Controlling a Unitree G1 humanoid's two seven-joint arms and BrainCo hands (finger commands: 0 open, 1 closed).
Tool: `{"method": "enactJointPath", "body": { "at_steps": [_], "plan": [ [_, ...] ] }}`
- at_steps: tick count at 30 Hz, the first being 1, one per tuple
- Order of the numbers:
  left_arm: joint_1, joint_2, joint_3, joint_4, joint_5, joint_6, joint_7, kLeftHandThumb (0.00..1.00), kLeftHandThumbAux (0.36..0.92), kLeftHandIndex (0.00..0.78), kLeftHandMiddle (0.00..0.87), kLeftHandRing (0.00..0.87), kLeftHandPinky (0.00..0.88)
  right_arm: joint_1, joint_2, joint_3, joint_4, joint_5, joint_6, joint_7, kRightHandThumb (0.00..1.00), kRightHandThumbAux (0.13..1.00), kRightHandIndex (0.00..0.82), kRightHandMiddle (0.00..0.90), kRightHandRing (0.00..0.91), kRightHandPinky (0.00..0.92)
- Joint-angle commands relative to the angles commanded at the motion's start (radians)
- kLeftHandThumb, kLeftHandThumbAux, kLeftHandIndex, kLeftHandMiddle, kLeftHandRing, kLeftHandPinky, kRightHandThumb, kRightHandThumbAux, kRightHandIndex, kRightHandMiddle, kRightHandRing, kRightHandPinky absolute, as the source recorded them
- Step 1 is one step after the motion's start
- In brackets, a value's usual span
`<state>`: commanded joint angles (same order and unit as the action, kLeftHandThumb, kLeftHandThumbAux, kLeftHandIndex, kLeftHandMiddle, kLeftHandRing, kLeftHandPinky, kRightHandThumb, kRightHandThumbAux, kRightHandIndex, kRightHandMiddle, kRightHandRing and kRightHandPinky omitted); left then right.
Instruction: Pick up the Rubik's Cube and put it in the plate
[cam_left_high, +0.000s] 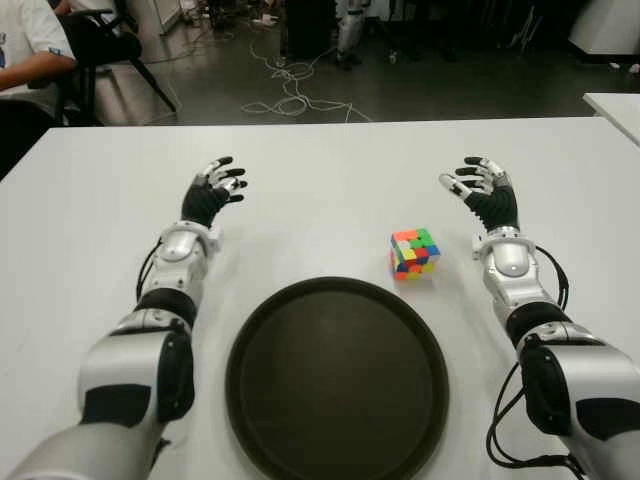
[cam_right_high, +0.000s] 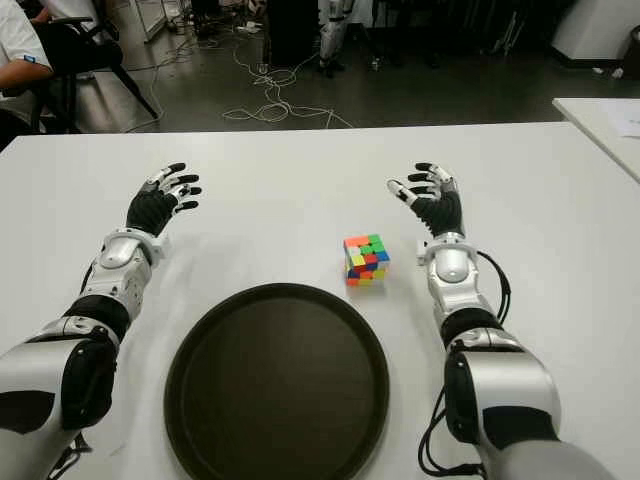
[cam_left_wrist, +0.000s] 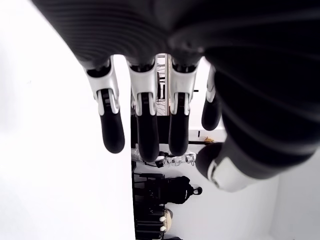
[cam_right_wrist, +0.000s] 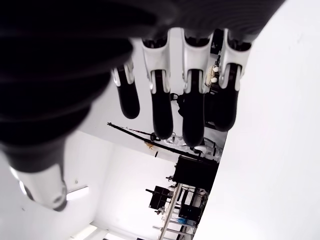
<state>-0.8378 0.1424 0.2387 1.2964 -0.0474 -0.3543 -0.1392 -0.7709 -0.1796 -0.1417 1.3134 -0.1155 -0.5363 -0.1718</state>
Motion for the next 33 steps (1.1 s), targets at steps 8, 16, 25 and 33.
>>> {"method": "enactJointPath", "body": {
  "at_steps": [8,16,25,33],
  "plan": [
    [0.000,0.000,0.000,0.000,0.000,0.002,-0.001,0.489,0.711,0.194,0.278,0.266,0.283,0.002,0.001,-0.004,-0.001,0.000,-0.010,0.003,0.121,0.592,0.274,0.351,0.360,0.365],
    [0.000,0.000,0.001,0.001,-0.002,0.004,-0.003,0.470,0.718,0.193,0.276,0.268,0.287,0.002,0.001,-0.009,-0.001,0.002,-0.013,0.005,0.124,0.584,0.278,0.351,0.363,0.374],
    [-0.001,-0.002,0.007,0.002,-0.007,0.006,-0.005,0.478,0.719,0.199,0.285,0.276,0.299,0.001,-0.001,-0.011,-0.002,0.009,-0.013,0.017,0.110,0.594,0.277,0.346,0.356,0.367],
    [-0.001,-0.002,0.009,0.004,-0.005,0.010,-0.003,0.473,0.719,0.194,0.282,0.276,0.298,0.000,-0.001,-0.008,-0.002,0.012,-0.012,0.021,0.132,0.596,0.273,0.343,0.355,0.370]
  ]
}}
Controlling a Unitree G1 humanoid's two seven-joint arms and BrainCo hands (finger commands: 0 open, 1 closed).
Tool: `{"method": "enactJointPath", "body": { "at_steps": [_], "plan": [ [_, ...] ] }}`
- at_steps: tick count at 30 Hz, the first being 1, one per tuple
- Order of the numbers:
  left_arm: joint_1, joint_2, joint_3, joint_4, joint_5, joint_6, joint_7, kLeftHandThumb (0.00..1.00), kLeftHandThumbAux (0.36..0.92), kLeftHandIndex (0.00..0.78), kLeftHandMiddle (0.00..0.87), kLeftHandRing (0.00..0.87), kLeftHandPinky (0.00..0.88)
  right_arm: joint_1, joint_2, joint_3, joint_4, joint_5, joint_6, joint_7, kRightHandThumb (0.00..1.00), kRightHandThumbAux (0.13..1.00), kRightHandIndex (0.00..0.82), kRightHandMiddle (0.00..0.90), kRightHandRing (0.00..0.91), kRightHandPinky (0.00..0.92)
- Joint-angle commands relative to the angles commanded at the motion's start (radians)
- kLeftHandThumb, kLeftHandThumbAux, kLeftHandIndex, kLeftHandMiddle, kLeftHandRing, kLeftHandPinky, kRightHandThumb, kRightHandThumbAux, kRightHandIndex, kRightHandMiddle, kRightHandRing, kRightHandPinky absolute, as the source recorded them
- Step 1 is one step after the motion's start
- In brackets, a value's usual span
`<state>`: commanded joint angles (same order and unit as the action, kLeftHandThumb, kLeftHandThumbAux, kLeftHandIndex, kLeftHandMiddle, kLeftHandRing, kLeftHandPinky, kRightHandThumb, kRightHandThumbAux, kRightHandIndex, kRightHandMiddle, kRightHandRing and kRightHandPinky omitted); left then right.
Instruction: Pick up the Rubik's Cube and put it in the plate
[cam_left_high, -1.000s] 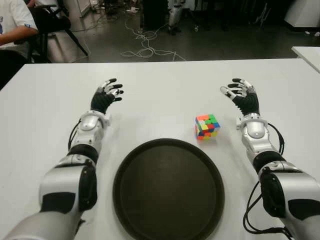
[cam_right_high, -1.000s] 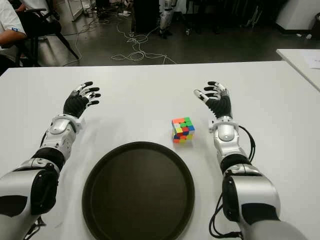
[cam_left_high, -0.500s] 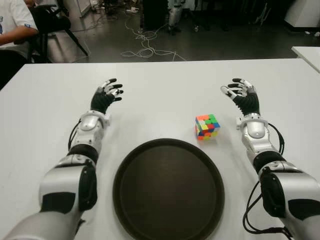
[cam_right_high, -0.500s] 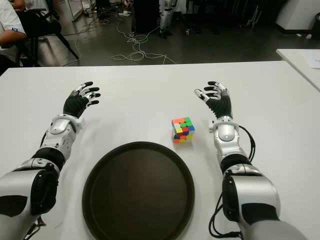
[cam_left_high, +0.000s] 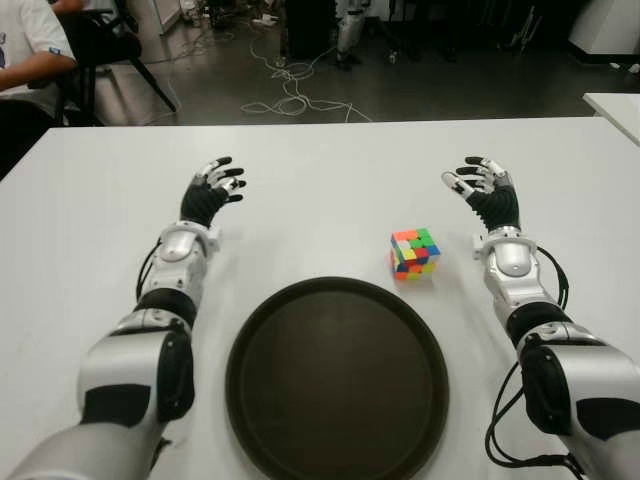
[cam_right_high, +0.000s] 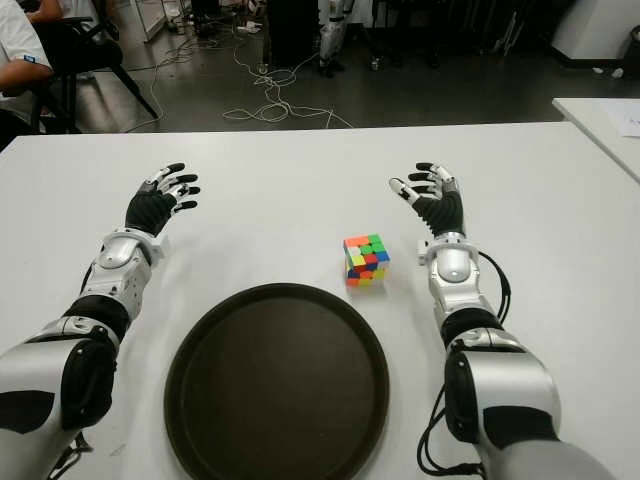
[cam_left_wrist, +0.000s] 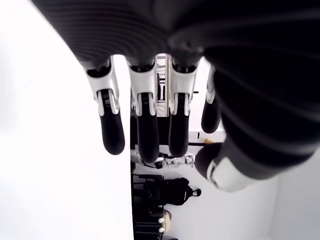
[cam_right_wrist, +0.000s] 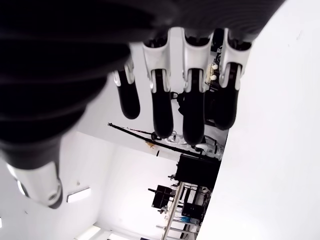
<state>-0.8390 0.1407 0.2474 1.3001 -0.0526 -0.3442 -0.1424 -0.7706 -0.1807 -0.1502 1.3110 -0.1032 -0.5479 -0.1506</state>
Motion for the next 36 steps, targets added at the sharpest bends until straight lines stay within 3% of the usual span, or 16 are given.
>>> {"method": "enactJointPath", "body": {
  "at_steps": [20,36],
  "plan": [
    [0.001,0.003,-0.014,-0.001,0.014,-0.007,0.004,0.426,0.720,0.202,0.290,0.274,0.297,0.004,-0.004,0.031,0.000,-0.026,0.003,-0.042,0.108,0.582,0.272,0.341,0.347,0.340],
    [0.003,0.003,-0.019,-0.003,0.016,-0.016,0.005,0.410,0.711,0.197,0.293,0.282,0.306,0.004,-0.003,0.020,-0.001,-0.019,-0.004,-0.028,0.106,0.581,0.263,0.349,0.360,0.363]
  ]
}}
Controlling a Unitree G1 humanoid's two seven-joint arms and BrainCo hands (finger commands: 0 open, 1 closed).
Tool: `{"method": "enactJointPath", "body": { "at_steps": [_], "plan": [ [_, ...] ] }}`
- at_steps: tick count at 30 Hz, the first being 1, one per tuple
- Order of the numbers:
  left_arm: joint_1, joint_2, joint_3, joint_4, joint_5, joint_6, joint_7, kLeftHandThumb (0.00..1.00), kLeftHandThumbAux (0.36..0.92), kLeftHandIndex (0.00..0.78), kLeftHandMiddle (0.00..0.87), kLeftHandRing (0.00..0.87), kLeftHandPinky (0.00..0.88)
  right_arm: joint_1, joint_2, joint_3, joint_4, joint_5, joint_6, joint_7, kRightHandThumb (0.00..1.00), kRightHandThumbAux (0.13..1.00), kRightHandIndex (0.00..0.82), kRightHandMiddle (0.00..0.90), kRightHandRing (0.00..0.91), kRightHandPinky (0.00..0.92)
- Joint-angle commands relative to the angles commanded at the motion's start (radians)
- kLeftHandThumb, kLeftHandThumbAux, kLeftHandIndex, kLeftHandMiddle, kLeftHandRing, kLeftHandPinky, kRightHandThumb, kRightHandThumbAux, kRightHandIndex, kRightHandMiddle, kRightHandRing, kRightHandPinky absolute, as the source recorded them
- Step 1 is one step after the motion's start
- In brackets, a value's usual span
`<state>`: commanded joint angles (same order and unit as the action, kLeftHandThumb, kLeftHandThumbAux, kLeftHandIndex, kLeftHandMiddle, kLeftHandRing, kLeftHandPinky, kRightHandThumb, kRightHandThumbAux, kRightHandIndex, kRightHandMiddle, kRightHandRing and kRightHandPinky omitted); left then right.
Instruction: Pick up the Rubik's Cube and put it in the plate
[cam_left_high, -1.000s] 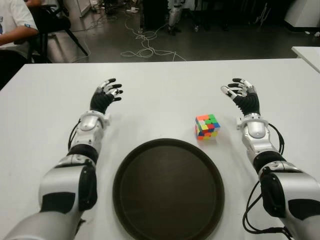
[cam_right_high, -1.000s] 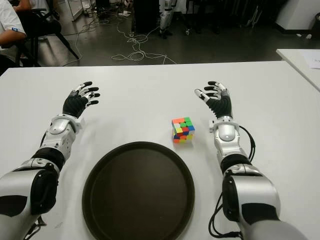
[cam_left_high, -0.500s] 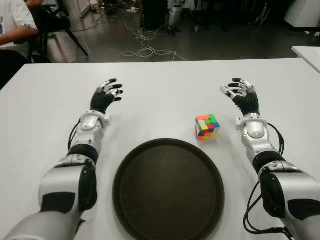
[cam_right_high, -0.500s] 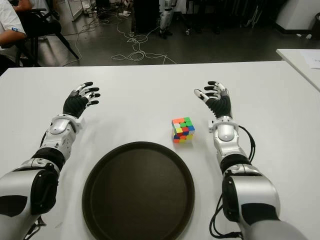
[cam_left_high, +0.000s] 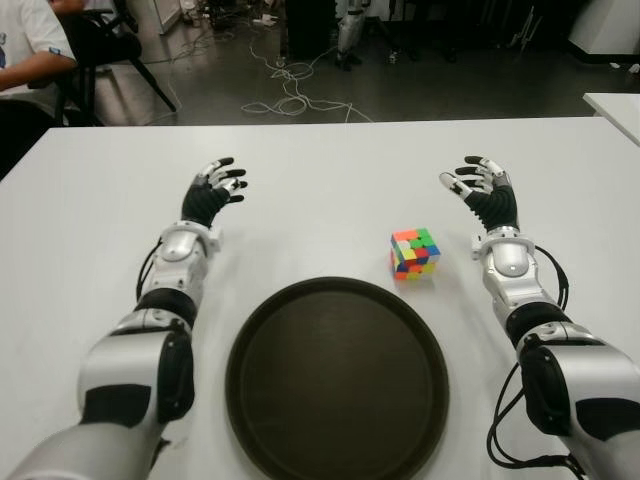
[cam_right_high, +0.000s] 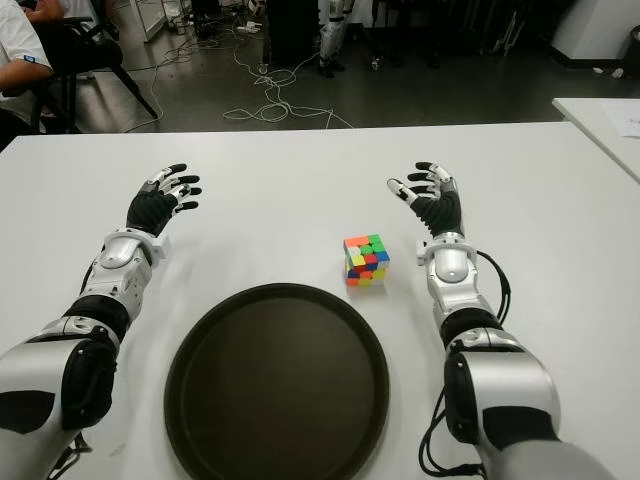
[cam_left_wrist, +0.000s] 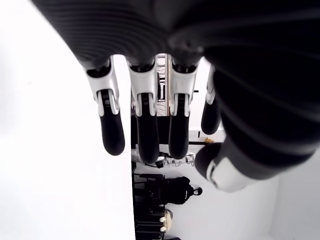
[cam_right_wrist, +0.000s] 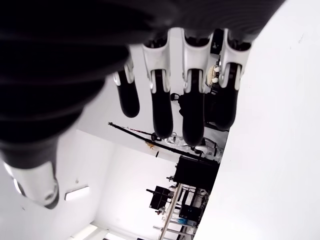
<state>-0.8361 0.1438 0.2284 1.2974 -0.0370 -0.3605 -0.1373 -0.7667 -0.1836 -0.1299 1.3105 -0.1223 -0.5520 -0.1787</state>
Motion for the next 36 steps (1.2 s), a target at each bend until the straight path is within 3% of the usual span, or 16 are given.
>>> {"method": "enactJointPath", "body": {
  "at_steps": [18,32,36],
  "plan": [
    [-0.003,-0.001,0.006,0.002,-0.002,0.009,-0.002,0.459,0.721,0.207,0.288,0.278,0.303,0.000,-0.003,-0.003,0.000,0.001,-0.003,0.008,0.132,0.594,0.271,0.347,0.357,0.369],
    [-0.003,-0.001,0.002,0.001,0.005,0.005,0.005,0.421,0.702,0.207,0.288,0.279,0.295,-0.011,-0.017,0.002,0.001,-0.008,0.004,0.001,0.135,0.587,0.260,0.333,0.344,0.354],
    [-0.004,0.000,0.002,0.002,0.007,0.007,0.007,0.416,0.697,0.209,0.293,0.283,0.293,-0.024,-0.030,0.007,-0.016,-0.014,-0.029,-0.007,0.114,0.577,0.250,0.319,0.325,0.337]
  ]
}}
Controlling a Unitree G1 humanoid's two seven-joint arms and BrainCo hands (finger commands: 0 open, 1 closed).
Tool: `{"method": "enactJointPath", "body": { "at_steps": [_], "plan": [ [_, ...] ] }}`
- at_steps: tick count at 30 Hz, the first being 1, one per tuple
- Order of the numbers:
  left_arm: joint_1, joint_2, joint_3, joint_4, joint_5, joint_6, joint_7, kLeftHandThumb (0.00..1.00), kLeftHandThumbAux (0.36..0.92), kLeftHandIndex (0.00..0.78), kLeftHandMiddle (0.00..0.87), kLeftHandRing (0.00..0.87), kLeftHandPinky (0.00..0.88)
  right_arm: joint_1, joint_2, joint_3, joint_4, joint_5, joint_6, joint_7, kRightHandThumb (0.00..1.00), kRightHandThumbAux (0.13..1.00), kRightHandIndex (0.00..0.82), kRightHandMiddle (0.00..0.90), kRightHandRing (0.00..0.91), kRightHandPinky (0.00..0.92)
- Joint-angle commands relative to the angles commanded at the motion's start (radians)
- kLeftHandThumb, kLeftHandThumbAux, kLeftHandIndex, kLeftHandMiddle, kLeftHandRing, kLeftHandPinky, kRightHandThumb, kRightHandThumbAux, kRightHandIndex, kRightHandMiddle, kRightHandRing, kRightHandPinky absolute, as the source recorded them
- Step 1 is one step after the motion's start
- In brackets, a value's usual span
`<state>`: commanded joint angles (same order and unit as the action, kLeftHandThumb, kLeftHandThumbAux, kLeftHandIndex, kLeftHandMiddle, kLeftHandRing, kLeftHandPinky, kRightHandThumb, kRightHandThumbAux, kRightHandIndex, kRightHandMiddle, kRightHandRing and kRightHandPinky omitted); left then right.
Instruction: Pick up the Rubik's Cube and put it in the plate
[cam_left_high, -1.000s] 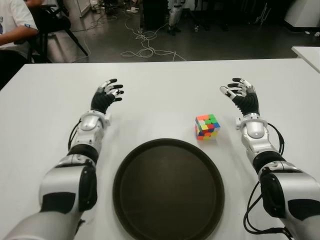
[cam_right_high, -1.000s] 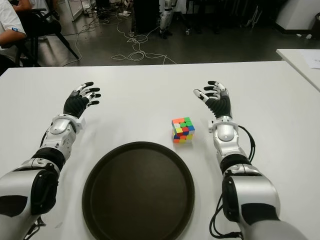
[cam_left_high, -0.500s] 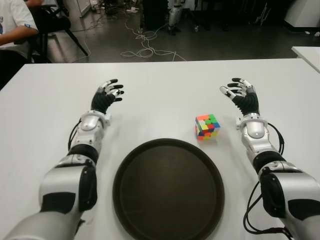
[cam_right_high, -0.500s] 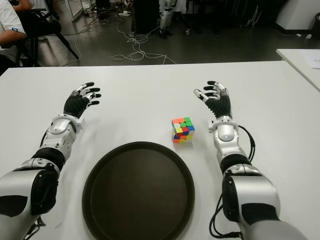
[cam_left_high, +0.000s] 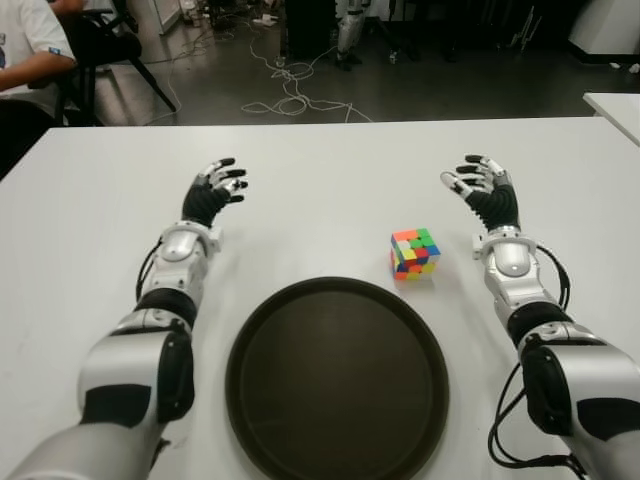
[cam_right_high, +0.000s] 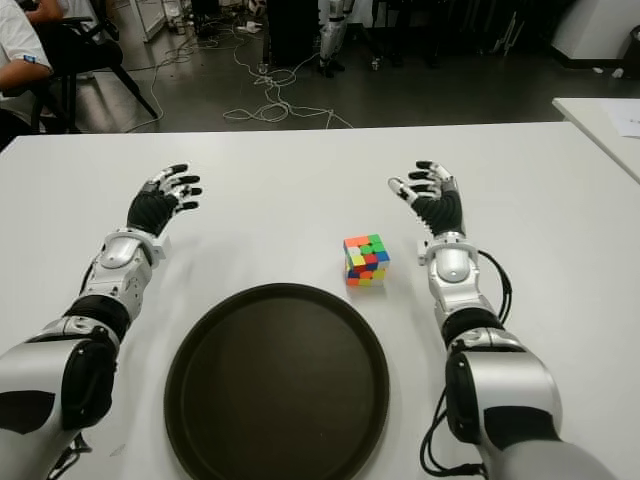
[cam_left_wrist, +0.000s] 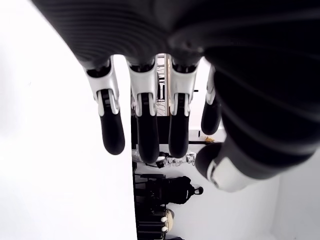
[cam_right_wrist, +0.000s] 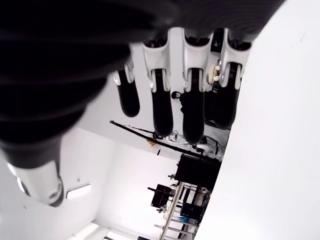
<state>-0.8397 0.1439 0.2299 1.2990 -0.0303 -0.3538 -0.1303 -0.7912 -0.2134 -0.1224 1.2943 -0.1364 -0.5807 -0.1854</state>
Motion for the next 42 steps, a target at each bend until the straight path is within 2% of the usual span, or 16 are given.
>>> {"method": "enactJointPath", "body": {
  "at_steps": [5,9,14,18,20,23,27,31,34,42],
  "plan": [
    [0.003,0.001,-0.003,0.001,0.006,-0.001,0.003,0.413,0.701,0.204,0.290,0.282,0.301,0.002,-0.015,0.021,-0.022,-0.030,-0.082,-0.051,0.067,0.618,0.241,0.303,0.298,0.302],
    [0.003,0.001,-0.003,0.001,0.008,0.000,0.005,0.408,0.700,0.203,0.293,0.282,0.296,-0.003,-0.025,0.034,-0.023,-0.044,-0.107,-0.075,0.045,0.638,0.227,0.285,0.284,0.294],
    [0.004,0.001,-0.001,0.001,0.008,0.001,0.007,0.425,0.709,0.207,0.296,0.283,0.302,-0.001,-0.049,0.063,-0.026,-0.080,-0.131,-0.111,0.039,0.622,0.192,0.246,0.245,0.253],
    [0.006,0.002,0.001,0.000,0.006,-0.001,0.003,0.443,0.715,0.211,0.294,0.279,0.304,0.000,-0.077,0.107,-0.034,-0.135,-0.152,-0.153,0.050,0.601,0.141,0.194,0.198,0.198],
    [0.006,0.002,0.001,0.000,0.005,0.000,0.003,0.446,0.717,0.212,0.294,0.278,0.303,0.006,-0.104,0.145,-0.045,-0.186,-0.162,-0.187,0.052,0.593,0.119,0.170,0.173,0.164],
    [0.006,0.002,0.002,0.000,0.005,0.001,0.004,0.448,0.720,0.213,0.297,0.277,0.300,0.010,-0.128,0.177,-0.055,-0.228,-0.169,-0.218,0.055,0.583,0.087,0.134,0.134,0.112],
    [0.005,0.002,0.001,0.002,0.007,0.004,0.008,0.446,0.718,0.212,0.298,0.281,0.304,0.013,-0.173,0.238,-0.084,-0.300,-0.162,-0.244,0.077,0.526,0.026,0.074,0.066,0.052],
    [0.005,0.004,0.000,0.002,0.008,0.004,0.007,0.452,0.714,0.203,0.291,0.281,0.308,0.014,-0.212,0.287,-0.120,-0.354,-0.142,-0.240,0.093,0.408,0.005,0.018,0.014,0.019],
    [0.005,0.004,0.000,0.002,0.008,0.004,0.006,0.453,0.711,0.200,0.288,0.279,0.307,0.017,-0.222,0.302,-0.134,-0.366,-0.133,-0.242,0.094,0.368,0.001,0.005,0.004,0.012],
    [0.008,0.002,0.000,0.002,0.007,0.001,0.006,0.454,0.702,0.197,0.290,0.284,0.313,0.023,-0.276,0.361,-0.203,-0.434,-0.061,-0.234,0.118,0.310,0.000,0.000,0.000,0.031]
  ]
}}
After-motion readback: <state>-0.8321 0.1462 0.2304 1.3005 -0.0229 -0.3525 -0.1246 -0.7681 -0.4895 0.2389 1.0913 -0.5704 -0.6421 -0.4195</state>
